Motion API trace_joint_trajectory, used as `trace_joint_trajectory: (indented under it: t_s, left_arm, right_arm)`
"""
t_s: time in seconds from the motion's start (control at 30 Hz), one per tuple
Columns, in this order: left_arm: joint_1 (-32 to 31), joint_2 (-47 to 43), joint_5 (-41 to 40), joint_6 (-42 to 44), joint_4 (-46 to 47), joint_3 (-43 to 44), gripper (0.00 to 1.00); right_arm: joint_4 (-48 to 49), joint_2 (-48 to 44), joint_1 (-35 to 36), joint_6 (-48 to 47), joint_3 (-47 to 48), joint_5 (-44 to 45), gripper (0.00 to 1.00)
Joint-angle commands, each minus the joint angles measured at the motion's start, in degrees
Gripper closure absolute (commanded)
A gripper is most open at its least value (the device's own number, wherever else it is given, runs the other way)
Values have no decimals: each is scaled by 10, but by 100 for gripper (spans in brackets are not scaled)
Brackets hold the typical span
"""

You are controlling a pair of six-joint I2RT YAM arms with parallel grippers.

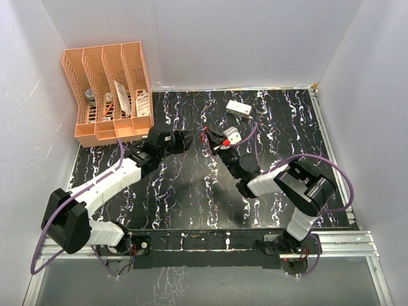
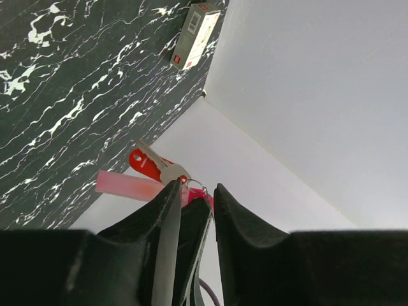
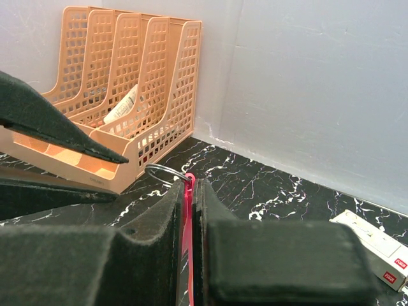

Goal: Put the keys on the keyring

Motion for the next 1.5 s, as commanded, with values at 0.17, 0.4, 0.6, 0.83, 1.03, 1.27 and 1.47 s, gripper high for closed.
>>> trace_joint_trajectory:
  t_s: [0.17, 0.4, 0.6, 0.83, 1.03, 1.27, 1.47]
  left_arm:
    - [9, 16, -17, 44, 76, 24, 71]
    - [11, 28, 23, 66, 110, 33, 75]
    - [11, 28, 60, 67, 113, 29, 76]
    - [11, 23, 75, 71, 84, 15, 76]
    - [10, 1, 58, 75, 53, -4, 67]
    - [11, -6, 27, 128, 37, -4, 62]
    - [13, -53, -93, 317, 93, -29, 60]
  right_arm:
    - [206, -22, -1, 3, 13, 0, 100]
    - [206, -20, -2, 2, 13, 1, 100]
    - [206, -19, -2, 2, 14, 2, 100]
    - [206, -19, -3, 0, 13, 5, 100]
    - [206, -18, -3, -1, 14, 7, 100]
    - [206, -18, -4, -1, 13, 6, 100]
    - [206, -20, -4, -4, 10, 7, 100]
